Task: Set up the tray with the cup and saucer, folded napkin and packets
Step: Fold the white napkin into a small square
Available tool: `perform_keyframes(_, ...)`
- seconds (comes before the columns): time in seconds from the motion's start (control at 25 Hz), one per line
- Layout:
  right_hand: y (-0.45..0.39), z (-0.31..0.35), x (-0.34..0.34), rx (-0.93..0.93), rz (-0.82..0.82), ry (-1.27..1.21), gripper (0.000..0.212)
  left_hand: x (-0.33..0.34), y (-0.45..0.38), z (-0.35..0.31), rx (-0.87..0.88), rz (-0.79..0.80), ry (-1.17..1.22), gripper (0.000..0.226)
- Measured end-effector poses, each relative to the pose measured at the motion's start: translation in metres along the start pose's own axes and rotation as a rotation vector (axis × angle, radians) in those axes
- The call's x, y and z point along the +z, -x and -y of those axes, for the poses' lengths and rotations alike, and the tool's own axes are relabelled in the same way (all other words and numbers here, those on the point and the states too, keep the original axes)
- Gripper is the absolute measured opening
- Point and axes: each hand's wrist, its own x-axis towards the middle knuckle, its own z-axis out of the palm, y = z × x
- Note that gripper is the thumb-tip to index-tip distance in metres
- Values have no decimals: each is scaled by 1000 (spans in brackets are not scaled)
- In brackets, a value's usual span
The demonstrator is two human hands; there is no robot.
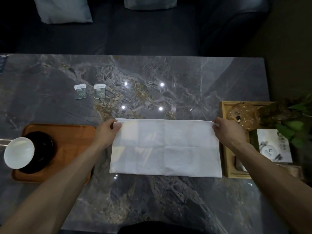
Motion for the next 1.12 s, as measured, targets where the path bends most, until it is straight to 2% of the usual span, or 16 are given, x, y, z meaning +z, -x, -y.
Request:
perform_keyframes(0.2,-6,3,7,7,24,87,13,7,-8,1,-55,-90,-24,24)
perform_keyframes(0.32,-10,4,9,27,80,133,14,10,-11,0,-68,-108,-39,21)
perform_keyframes(0.6,-15,5,14,24,97,218,14,13,-18,2,-94,-153,-70,25)
perform_keyframes(0.76,-8,10,11,3,19,205,26,13,-14,-2,-82,-155,-146,24)
perform_keyframes(0.92,14,32,14,-62,-77,135,51,22,7,-15,126,-329,-284,25)
perform_keyframes(1.12,59,86,56,-271,-14,-13,55,86,62,-49,416,-136,-331,40)
